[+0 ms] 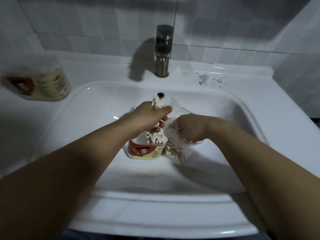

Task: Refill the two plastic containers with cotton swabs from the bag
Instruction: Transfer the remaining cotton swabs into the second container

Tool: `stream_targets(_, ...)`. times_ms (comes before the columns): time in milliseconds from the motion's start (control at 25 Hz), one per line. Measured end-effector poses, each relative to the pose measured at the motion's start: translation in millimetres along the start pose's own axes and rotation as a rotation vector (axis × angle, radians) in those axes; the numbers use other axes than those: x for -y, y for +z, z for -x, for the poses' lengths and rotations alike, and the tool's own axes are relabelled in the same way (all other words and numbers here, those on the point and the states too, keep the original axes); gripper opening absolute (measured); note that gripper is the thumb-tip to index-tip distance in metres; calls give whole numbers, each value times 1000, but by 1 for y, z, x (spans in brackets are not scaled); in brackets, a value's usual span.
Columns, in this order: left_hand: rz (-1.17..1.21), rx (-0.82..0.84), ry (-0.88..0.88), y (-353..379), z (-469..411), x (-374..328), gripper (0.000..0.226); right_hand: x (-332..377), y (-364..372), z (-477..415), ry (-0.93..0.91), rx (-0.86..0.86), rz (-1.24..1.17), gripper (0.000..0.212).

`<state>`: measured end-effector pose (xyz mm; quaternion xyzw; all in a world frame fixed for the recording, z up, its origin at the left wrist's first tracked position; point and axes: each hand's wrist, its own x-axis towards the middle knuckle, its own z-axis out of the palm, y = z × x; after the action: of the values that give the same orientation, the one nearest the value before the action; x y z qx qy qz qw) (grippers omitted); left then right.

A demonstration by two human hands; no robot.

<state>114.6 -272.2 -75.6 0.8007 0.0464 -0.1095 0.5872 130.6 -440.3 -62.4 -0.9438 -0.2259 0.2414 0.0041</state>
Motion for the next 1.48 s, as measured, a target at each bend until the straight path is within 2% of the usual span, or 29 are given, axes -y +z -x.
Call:
stream_targets(240,-291,27,116,-1,3,2,22,-3,-11,11,-35,-186,-265,21)
stream_targets(440,-190,-8,82,3,3,-1,28,-2,-14,16,-59,-289,-224,10)
stream_targets(520,-255,4,99,2,3,-2,25,-3,-13,15,-69,-296,-233,15)
stream_targets(640,-362,-4,103,-2,0,2,12,-4,-17,17,-64,-314,-322,12)
stream_targets(800,-427,-40,119,-3,-1,3,18,-6,-25,22,-40,-445,-506,12)
stream_targets(1000,-82,-195,236,3,7,-11,28,-9,-24,22,-84,-462,-909,13)
stream_targets(1120,0,-61,278,5,11,-15,25,-11,-21,16,-161,-430,-1048,8)
stream_targets(1240,173,107,216,6,12,-12,25,-11,-19,14,-185,-441,-1020,9)
stream_targets(1360,180,125,186,2,9,-10,22,-10,-18,13,-212,-500,-1036,11)
stream_targets(1480,209,132,153,4,10,-13,22,-10,-16,9,-218,-557,-1108,26)
